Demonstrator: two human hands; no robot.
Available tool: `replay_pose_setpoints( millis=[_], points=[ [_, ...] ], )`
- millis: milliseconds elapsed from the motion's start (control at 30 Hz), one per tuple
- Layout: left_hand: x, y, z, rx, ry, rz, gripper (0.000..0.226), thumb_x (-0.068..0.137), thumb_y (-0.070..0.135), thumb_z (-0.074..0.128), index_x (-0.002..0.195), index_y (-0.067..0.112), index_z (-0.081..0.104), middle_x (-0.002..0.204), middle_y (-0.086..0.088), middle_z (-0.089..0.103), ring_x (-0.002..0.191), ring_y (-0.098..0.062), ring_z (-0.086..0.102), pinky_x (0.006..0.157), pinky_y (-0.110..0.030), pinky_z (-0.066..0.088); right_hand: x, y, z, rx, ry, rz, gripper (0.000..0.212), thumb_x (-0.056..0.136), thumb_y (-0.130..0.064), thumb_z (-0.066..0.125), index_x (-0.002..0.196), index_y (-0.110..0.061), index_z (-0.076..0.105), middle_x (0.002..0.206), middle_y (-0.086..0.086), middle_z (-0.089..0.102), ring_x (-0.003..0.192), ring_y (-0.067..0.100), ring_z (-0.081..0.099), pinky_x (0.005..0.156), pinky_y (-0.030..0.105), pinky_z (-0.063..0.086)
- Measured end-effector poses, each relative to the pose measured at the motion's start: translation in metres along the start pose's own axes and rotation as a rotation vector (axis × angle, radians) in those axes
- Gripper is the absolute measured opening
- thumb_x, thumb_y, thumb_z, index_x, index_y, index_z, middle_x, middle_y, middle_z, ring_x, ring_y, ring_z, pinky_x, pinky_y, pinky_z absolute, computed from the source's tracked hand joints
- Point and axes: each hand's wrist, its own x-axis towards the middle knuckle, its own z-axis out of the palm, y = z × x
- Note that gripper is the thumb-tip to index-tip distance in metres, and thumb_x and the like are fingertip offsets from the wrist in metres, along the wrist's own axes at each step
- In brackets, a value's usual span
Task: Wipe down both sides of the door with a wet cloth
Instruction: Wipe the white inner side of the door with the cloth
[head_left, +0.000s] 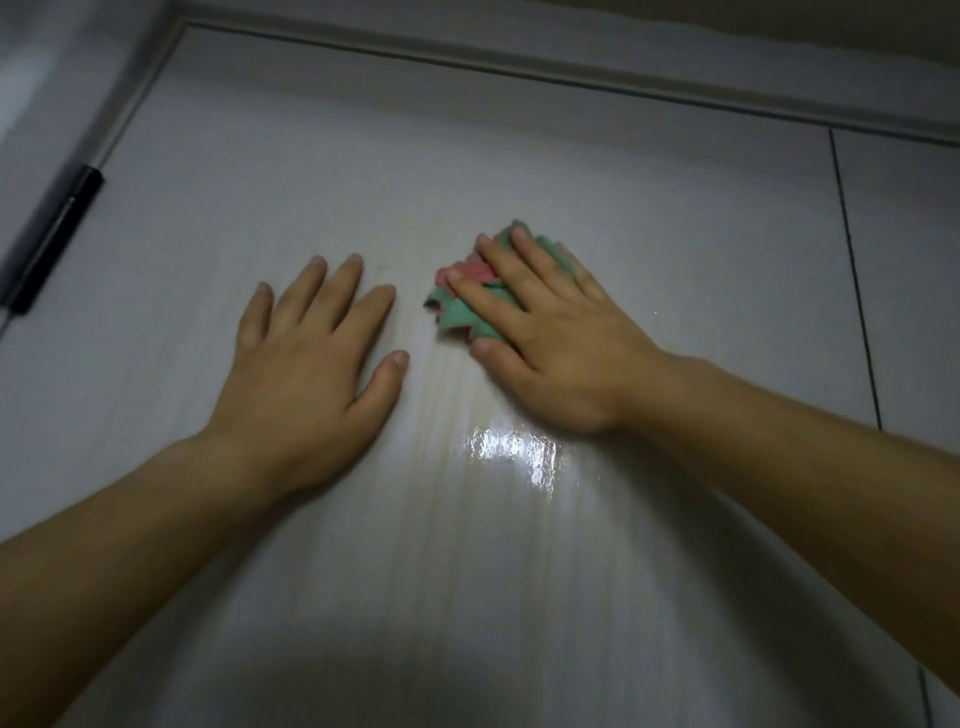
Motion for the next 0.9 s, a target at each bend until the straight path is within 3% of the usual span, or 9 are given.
replay_pose_setpoints(
  millis=[200, 367, 433, 567, 700, 800, 900],
  points=[
    [-0.005, -0.008, -0.002, 0.022, -0.038, 0.041, 0.075, 0.097, 0.062, 0.014, 0.164, 0.029, 0.021, 0.174, 0.001, 0.01, 0.161, -0.023, 0.005, 0.129, -0.051, 0.005, 0.061, 0.037, -0.022, 0.003, -0.016, 0.295, 0.062, 0.106, -0.055, 0.015, 0.162, -0.036, -0.003, 0.171, 0.004, -0.012, 0.156, 0.027, -0.019, 0.125, 0.048, -0.013],
    [-0.005, -0.018, -0.007, 0.003, -0.08, 0.107, 0.079, 0.094, 0.067, 0.011, 0.165, 0.033, 0.01, 0.174, 0.005, -0.001, 0.16, -0.013, -0.007, 0.129, -0.041, -0.003, 0.02, -0.007, 0.001, -0.004, 0.003, -0.037, 0.065, 0.1, -0.062, 0.009, 0.16, -0.042, -0.005, 0.171, -0.003, -0.01, 0.156, 0.018, -0.02, 0.126, 0.042, -0.013],
    [-0.009, -0.027, -0.009, -0.033, -0.073, 0.128, 0.079, 0.095, 0.066, 0.015, 0.166, 0.031, 0.011, 0.174, 0.003, 0.001, 0.159, -0.012, -0.007, 0.129, -0.037, -0.005, 0.039, 0.012, -0.009, -0.034, -0.016, 0.04, 0.063, 0.102, -0.061, 0.011, 0.16, -0.043, -0.004, 0.172, -0.002, -0.009, 0.157, 0.02, -0.017, 0.126, 0.042, -0.01],
    [-0.02, -0.059, -0.013, -0.007, -0.039, 0.079, 0.076, 0.098, 0.063, 0.018, 0.164, 0.025, 0.019, 0.174, -0.005, 0.009, 0.161, -0.021, -0.001, 0.129, -0.047, -0.004, 0.08, 0.02, -0.023, -0.005, -0.033, 0.334, 0.062, 0.106, -0.055, 0.015, 0.162, -0.036, -0.003, 0.172, 0.004, -0.01, 0.157, 0.027, -0.017, 0.126, 0.048, -0.01],
    [-0.022, -0.096, -0.018, 0.027, -0.052, 0.01, 0.075, 0.098, 0.062, 0.017, 0.163, 0.025, 0.023, 0.173, -0.009, 0.011, 0.161, -0.028, 0.002, 0.128, -0.059, -0.002, 0.059, -0.054, 0.002, -0.009, 0.038, 0.137, 0.065, 0.102, -0.057, 0.01, 0.162, -0.036, 0.001, 0.172, 0.005, -0.005, 0.157, 0.027, -0.013, 0.127, 0.047, -0.009],
    [-0.022, -0.111, -0.02, 0.028, -0.08, 0.051, 0.072, 0.099, 0.063, 0.016, 0.164, 0.031, 0.019, 0.174, -0.004, 0.009, 0.161, -0.028, 0.002, 0.127, -0.061, 0.001, 0.052, -0.073, 0.007, -0.015, -0.028, 0.012, 0.065, 0.101, -0.06, 0.009, 0.161, -0.04, -0.003, 0.172, 0.0, -0.005, 0.157, 0.022, -0.015, 0.127, 0.046, -0.007],
    [-0.022, -0.115, -0.021, 0.024, -0.076, 0.069, 0.071, 0.099, 0.063, 0.014, 0.164, 0.033, 0.017, 0.174, -0.001, 0.008, 0.161, -0.026, 0.003, 0.127, -0.061, 0.004, 0.086, -0.045, -0.007, -0.047, -0.03, 0.156, 0.063, 0.102, -0.06, 0.01, 0.161, -0.041, -0.002, 0.172, 0.001, -0.006, 0.157, 0.024, -0.014, 0.126, 0.044, -0.01]
  ],
)
